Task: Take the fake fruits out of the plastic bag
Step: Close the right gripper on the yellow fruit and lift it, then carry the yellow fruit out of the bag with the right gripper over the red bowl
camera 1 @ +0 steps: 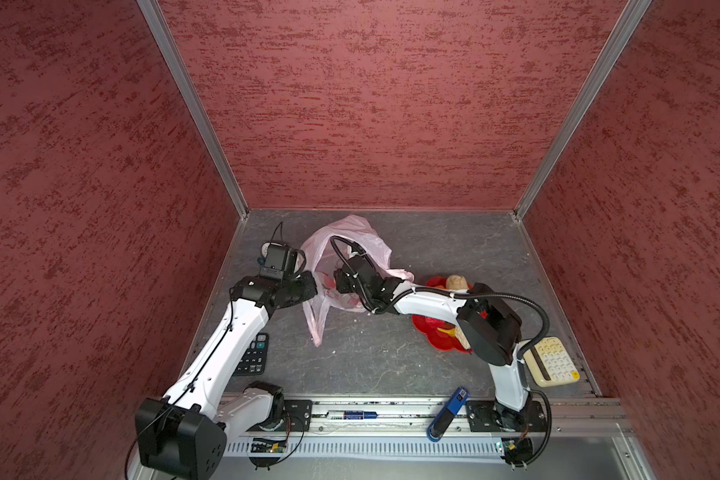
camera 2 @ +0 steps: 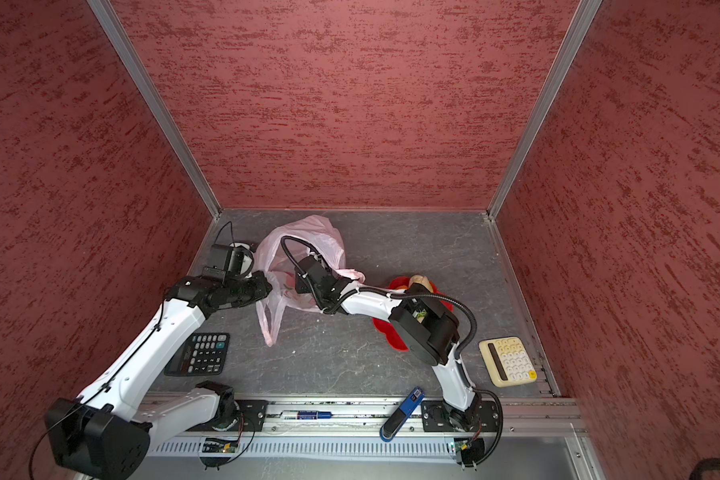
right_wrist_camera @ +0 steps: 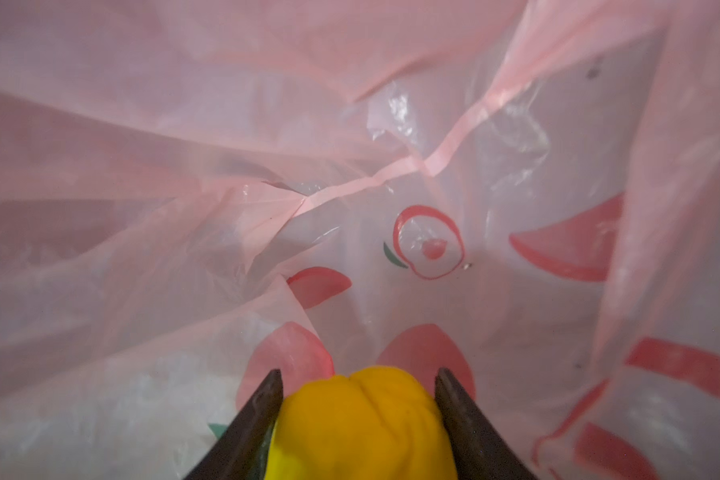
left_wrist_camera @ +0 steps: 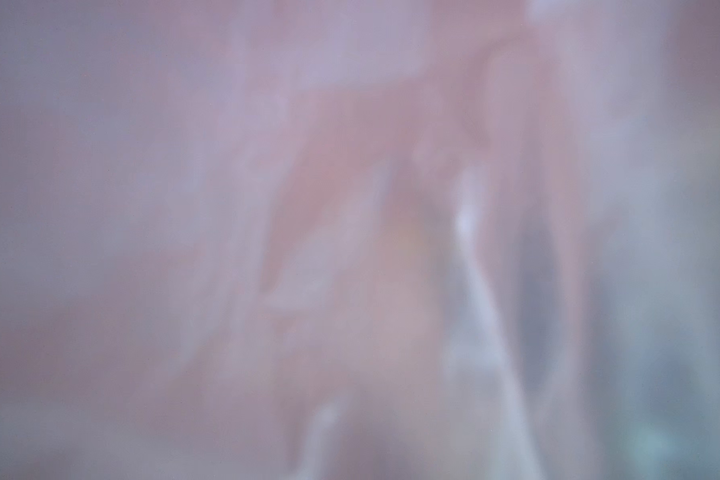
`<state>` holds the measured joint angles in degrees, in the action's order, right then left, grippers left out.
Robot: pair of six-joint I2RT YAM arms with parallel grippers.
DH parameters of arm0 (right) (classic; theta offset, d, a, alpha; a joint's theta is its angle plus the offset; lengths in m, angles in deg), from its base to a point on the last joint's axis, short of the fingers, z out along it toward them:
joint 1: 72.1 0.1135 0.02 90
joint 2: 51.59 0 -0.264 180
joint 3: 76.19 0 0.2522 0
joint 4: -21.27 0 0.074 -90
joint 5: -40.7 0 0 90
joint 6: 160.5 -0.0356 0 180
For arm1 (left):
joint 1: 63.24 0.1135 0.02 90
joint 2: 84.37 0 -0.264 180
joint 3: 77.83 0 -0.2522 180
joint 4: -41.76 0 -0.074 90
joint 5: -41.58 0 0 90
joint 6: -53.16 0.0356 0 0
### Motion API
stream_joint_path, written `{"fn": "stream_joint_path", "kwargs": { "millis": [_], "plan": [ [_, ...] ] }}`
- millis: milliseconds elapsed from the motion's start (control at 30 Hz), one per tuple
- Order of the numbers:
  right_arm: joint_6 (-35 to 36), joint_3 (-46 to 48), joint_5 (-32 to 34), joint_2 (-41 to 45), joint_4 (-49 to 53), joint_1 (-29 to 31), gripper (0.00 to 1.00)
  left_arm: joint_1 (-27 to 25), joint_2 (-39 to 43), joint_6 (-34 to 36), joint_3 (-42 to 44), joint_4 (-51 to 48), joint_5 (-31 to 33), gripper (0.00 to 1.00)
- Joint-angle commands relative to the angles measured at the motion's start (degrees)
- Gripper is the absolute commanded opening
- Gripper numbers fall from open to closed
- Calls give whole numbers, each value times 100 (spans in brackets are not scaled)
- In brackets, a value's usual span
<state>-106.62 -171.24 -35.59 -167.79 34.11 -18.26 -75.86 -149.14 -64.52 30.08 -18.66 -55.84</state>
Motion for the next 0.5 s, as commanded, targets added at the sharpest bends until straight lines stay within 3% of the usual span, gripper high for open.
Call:
{"fn": "stream_joint_path", "kwargs": {
  "millis": [0, 167, 467],
  "plan": [
    [292, 194, -285, 329, -17, 94, 18, 49, -238, -29, -299, 474, -43, 17],
    [462, 469, -342, 776, -140, 177, 18, 45, -564, -85, -356, 788, -191, 17],
    [839, 551, 148, 1712, 373, 205, 17, 23, -744, -200, 139, 1638, -354, 17]
  ]
}}
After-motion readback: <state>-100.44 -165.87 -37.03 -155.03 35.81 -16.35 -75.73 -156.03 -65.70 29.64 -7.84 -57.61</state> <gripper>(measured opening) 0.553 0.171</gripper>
